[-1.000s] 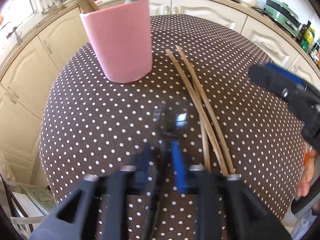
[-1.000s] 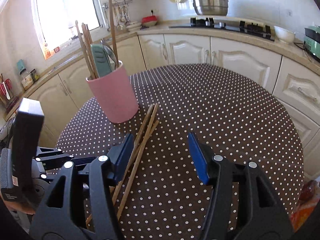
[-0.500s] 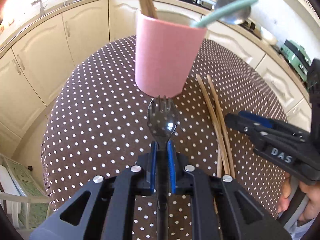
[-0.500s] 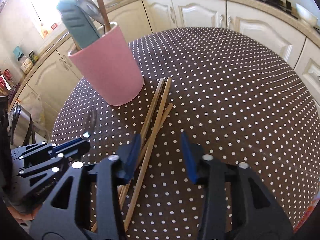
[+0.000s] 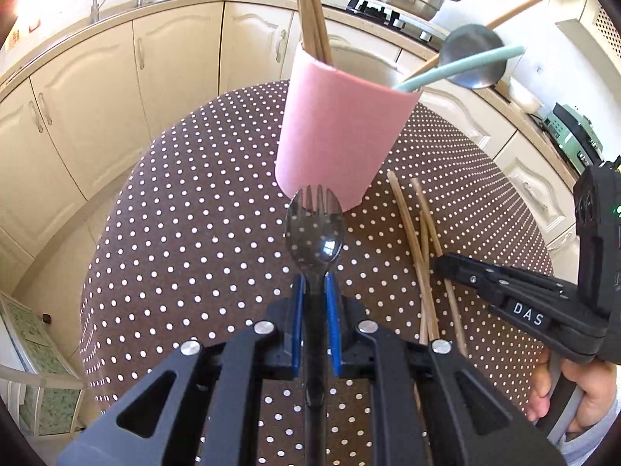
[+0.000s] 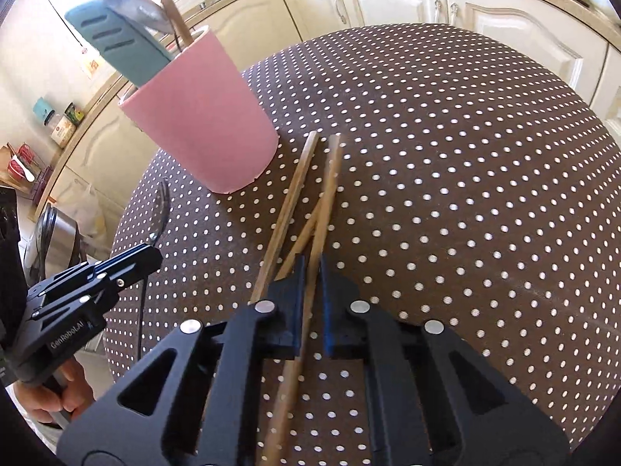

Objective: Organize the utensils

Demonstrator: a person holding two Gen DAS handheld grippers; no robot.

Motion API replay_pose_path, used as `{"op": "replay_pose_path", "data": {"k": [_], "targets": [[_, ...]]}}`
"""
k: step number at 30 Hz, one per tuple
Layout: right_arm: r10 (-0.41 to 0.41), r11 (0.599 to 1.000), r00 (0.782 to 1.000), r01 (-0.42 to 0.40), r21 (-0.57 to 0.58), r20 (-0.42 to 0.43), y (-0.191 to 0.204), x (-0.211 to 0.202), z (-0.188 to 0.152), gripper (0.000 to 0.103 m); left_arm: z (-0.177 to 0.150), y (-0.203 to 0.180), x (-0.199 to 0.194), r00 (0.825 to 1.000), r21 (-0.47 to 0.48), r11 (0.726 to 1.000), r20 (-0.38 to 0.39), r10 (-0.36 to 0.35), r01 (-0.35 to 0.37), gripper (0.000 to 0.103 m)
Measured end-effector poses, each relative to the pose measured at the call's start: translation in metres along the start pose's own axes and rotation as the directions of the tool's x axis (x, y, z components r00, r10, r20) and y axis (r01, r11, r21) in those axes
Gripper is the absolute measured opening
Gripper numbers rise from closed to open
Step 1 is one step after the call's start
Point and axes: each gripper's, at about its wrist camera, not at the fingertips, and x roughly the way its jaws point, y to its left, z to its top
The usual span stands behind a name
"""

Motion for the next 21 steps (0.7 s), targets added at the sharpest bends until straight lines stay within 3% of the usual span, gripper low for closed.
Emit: {"op": "replay_pose_path", "data": {"k": [7,12,16,21], "targets": [[0.062,0.998,0.993,-0.064,0.012,0.102,-0.008,-0.033,-0.011,0.006,-0.003,0.003,-0.030,0.995,-0.005,0.998,0.078,-0.060,0.060,0.011],[0.111,0.993,0.967,-0.116,0.010,0.230,-0.017,-0.069,-0.022,0.006,-0.008,0.003,-0.056,0.983,-0.001,0.995,0.150,-0.102,0.103,0.011],[0.147,0.988,0.920,-0.150,-0.020,0.363,-0.012,-0.104,-0.031,0.006,-0.010,-0.001,-0.081,0.957,0.026,0.989,0.247,-0.150,0.149,0.011],[0.223,0.975,0.816,-0.181,-0.130,0.533,0.012,-0.149,-0.036,0.006,-0.010,-0.006,-0.105,0.909,0.062,0.982,0.371,-0.191,0.181,0.011]]}}
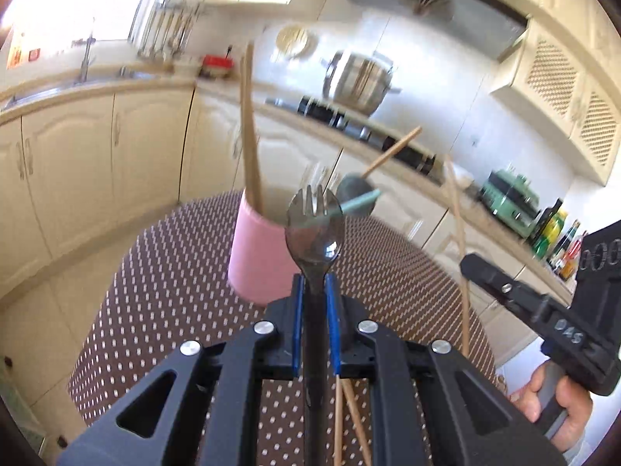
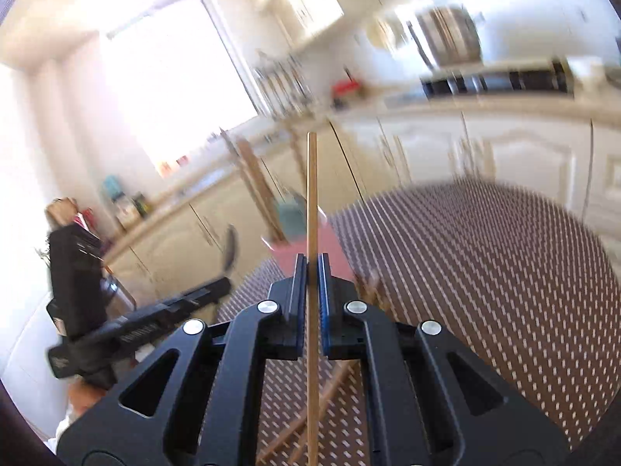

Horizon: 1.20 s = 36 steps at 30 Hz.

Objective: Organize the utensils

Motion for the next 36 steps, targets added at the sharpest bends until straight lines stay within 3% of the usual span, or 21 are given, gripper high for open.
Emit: {"op": "replay_pose_path", "data": {"k": [9,19,30,36], "targets": [[0.079,0.992,0.974,-0.055,-0.114,0.214,0.049,0.015,0.034,0.006,0.033,-0.012,-0.010,0.980,0.024,0.998,0.190,-0.061,0.058,0.011],[0.132,0.988,0.951,-0.103,-0.118,0.280,0.064,0.078,0.050,0.006,0.073,-0.011,0.005,0.937,0.040,0.998,0.344,-0.054,0.043,0.011],[0.035,0.995,0.894,0.012,-0.102,0.447,0.052,0.109,0.063,0.006,0.095,0.010,0.038,0.886,0.013,0.997,0.457,-0.072,0.074,0.011],[-0.002,0.988,0.874,0.078,-0.136,0.486,0.061,0.120,0.059,0.006,0.097,0.021,0.058,0.876,-0.003,0.996,0.475,-0.082,0.094,0.011]]}}
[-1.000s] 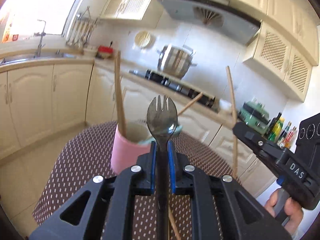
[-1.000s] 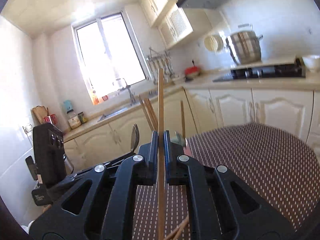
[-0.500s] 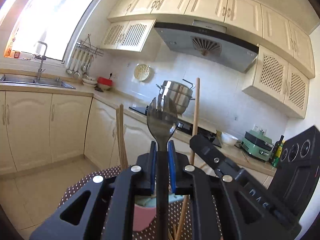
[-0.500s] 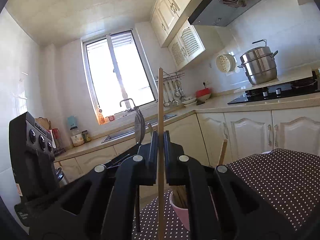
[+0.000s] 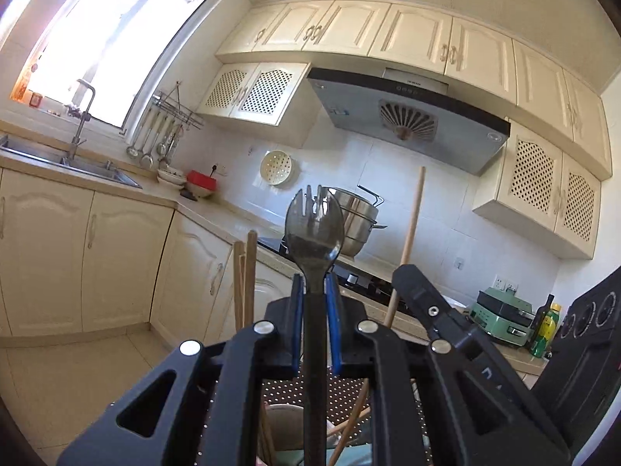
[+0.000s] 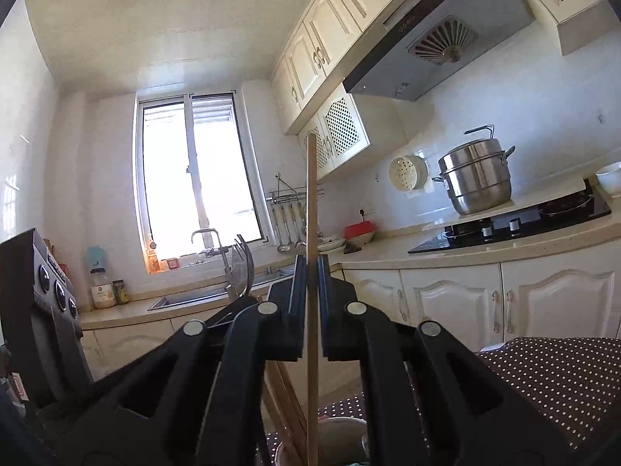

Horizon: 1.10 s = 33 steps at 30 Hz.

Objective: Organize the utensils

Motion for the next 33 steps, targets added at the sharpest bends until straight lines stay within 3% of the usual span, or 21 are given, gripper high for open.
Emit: {"op": "replay_pose_path", "data": {"k": [7,28,33], "targets": [[0.005,1.000,1.000,-0.006,-0.029,-0.031,0.000,0.006,-0.012,0.006,-0.013,0.011,0.009,1.000,-0.020,1.000,-0.002,-0.003,0.003,0.011],[-0.018,0.992,0.990,0.001,-0.125,-0.141,0.003,-0.016,-0.015,0.008,-0.041,0.000,0.003,0.993,0.066,0.998,-0.113,0.032,-0.024,0.012],[-0.035,0.991,0.986,0.013,-0.132,-0.166,0.003,-0.018,-0.018,0.009,-0.041,-0.004,0.001,0.988,0.077,0.997,-0.147,0.044,-0.033,0.021]]}}
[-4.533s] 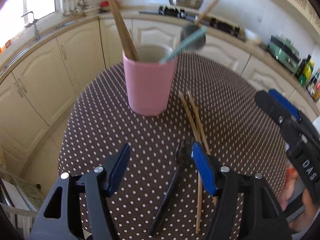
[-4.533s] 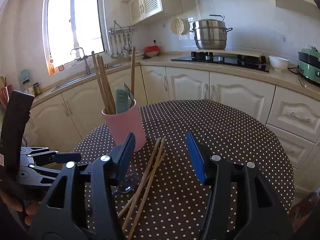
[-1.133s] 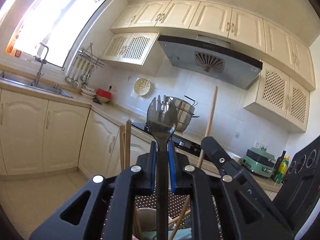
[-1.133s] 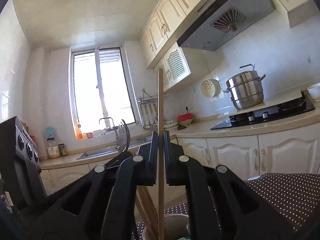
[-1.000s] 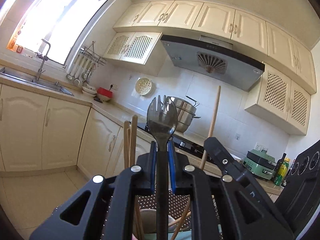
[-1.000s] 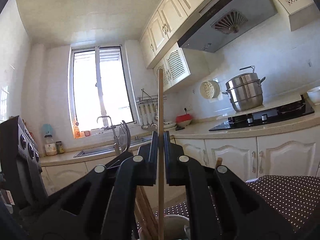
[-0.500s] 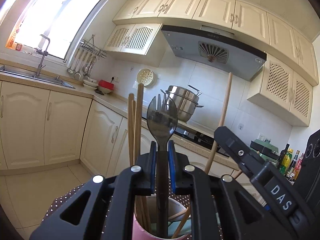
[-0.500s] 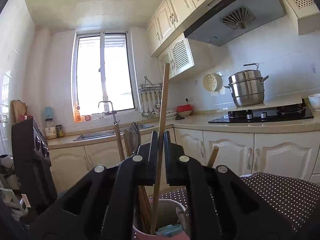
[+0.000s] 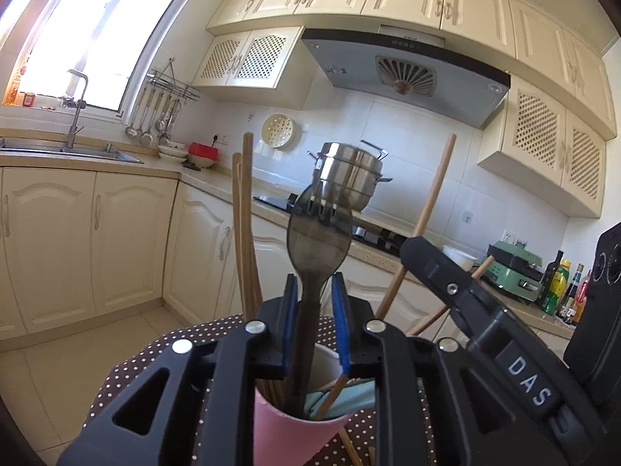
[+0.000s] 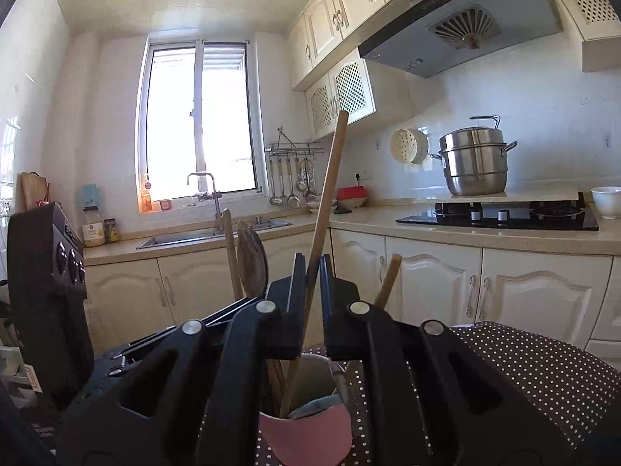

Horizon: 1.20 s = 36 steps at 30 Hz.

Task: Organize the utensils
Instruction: 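Lower the fork and chopstick into the pink cup with both grippers, then open both grippers and pull them back from the pink cup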

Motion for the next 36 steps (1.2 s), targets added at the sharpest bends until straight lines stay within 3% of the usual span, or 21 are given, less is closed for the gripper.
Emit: {"op": "replay_pose_path", "data": {"k": [2,11,19,28,29,36], "targets": [[-0.009,1.000,1.000,0.009,0.007,-0.007,-0.002,-0.002,0.000,0.009,-0.001,0.003,-0.002,1.000,-0.017,1.000,-0.010,0.002,-0.002,0.034],[-0.023,1.000,0.999,0.023,0.005,-0.024,-0.001,-0.011,0.004,0.009,0.005,0.007,-0.022,0.999,-0.051,0.998,0.007,0.032,-0.032,0.058],[-0.048,0.999,0.997,0.047,-0.028,-0.065,0.007,-0.013,0.003,0.010,0.011,0.007,-0.041,0.994,-0.037,0.993,-0.004,0.109,-0.109,0.062],[-0.079,0.996,0.995,0.077,-0.044,-0.052,0.018,-0.033,0.012,0.034,0.019,-0.001,-0.066,0.992,-0.026,0.992,-0.020,0.125,-0.125,0.064],[-0.083,0.996,0.995,0.080,-0.047,-0.048,0.019,-0.037,0.014,0.041,0.019,-0.002,-0.068,0.992,-0.026,0.992,-0.022,0.122,-0.122,0.065],[-0.107,0.993,0.994,0.106,-0.055,-0.027,0.021,-0.065,0.023,0.046,0.022,-0.020,-0.089,0.993,-0.001,0.993,-0.038,0.115,-0.116,0.068]]}}
